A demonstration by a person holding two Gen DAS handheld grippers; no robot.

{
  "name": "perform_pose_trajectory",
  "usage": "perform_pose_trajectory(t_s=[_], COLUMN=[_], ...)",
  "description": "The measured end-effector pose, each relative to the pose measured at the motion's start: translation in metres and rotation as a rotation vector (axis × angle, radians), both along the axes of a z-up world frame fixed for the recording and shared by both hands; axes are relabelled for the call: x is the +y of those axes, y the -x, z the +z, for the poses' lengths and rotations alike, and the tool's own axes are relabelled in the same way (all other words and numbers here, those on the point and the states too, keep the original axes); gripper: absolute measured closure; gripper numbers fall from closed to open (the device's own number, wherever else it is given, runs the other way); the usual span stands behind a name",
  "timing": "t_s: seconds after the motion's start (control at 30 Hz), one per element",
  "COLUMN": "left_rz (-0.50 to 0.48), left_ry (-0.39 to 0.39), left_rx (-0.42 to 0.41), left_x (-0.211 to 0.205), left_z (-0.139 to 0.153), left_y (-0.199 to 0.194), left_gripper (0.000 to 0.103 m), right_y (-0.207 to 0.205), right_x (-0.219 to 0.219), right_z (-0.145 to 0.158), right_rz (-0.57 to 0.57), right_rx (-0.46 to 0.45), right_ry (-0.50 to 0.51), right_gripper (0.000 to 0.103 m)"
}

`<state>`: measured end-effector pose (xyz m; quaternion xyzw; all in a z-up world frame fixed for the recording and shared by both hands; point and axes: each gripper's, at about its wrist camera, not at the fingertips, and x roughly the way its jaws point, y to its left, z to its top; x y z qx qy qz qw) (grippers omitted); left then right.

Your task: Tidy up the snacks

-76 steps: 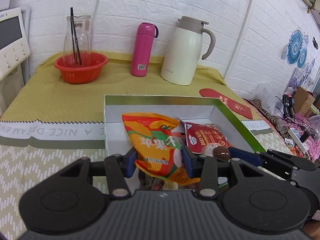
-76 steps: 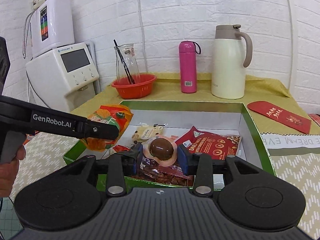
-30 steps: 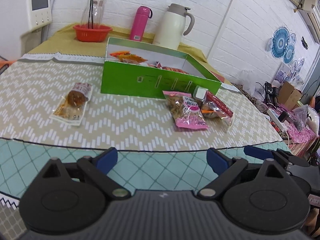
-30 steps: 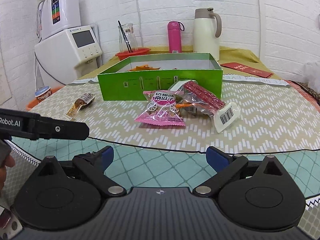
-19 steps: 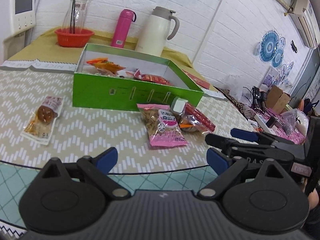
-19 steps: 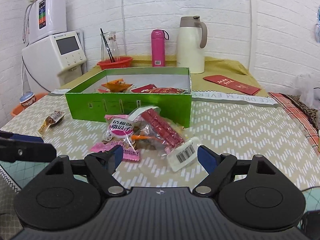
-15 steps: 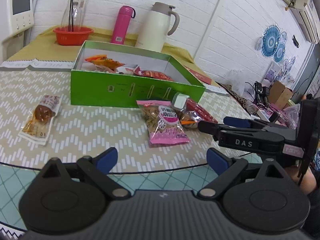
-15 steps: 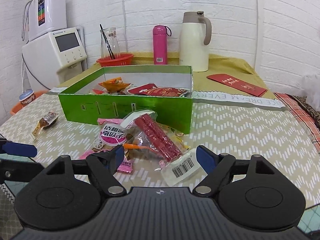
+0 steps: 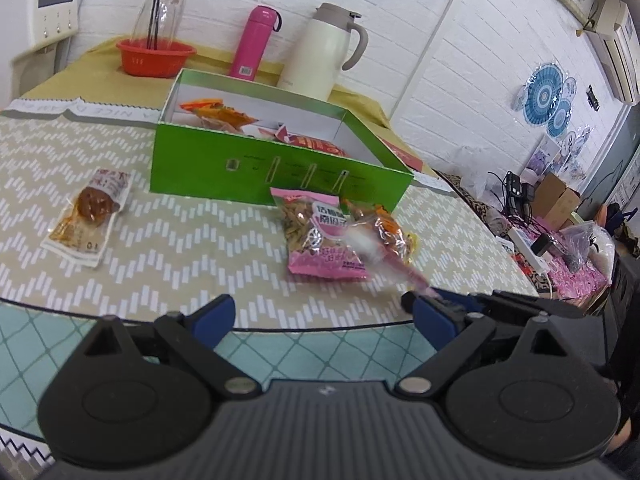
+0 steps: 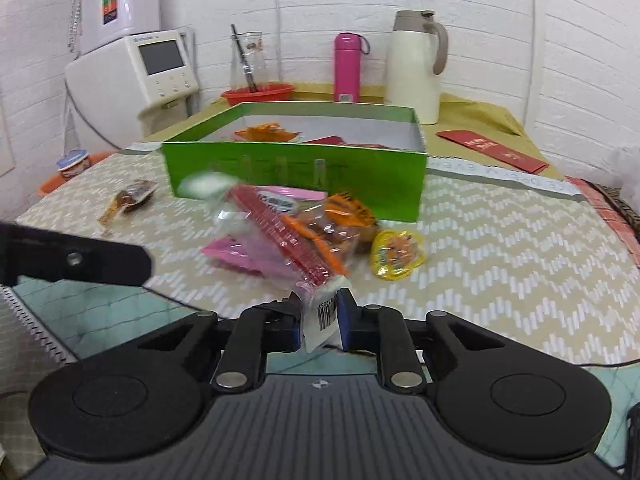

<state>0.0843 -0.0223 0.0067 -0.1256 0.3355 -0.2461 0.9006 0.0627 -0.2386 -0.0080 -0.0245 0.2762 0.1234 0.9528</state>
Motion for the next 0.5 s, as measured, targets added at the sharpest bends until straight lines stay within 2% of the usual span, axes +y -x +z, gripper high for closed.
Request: perform_pose_trajectory(t_s=[0.1, 0.13, 0.2, 0.23, 0.33, 0.4, 0.5], left_rz=[-0.006, -0.005, -0.007, -0.009, -0.001, 0.005, -0.019], left_ry=[0.003, -0.007, -0.037, -0.049, -0.047, -0.036, -0.005], left_rx=[0.002, 0.0, -0.005, 0.0, 0.022, 0.019, 0.011], left_x=[0.0, 0.001, 0.004, 0.006, 0.018, 0.027, 0.035], left_z=[-0.001, -0.002, -0.005, -0.007, -0.011, -0.011, -0.011], left_y=[0.005, 0.007, 0.013, 0.014, 0.016, 0.017, 0.016], left_gripper=[0.009, 0.009, 0.009, 0.009, 0.009, 0.009, 0.009], right_y=[0.011, 0.015, 0.023, 0.027, 0.033, 0.037, 0.045], right_x=[0.022, 0.03, 0.039, 0.041, 0.034, 0.022, -0.006], right_z=[-0.006, -0.009, -0.011, -0.011, -0.01, -0.006, 0.005], right_rz=[0.087, 0.118, 0.149, 0.159, 0.153, 0.125, 0.068], right_rx=[0.029, 0.036, 0.03, 0.031, 0.038, 0.029, 0.011], right_ry=[-0.005, 0.006, 0.018, 0.02, 0.02, 0.016, -0.074], right_gripper=[0.068, 0.058, 0.053, 0.047, 0.017, 0.012, 0.004])
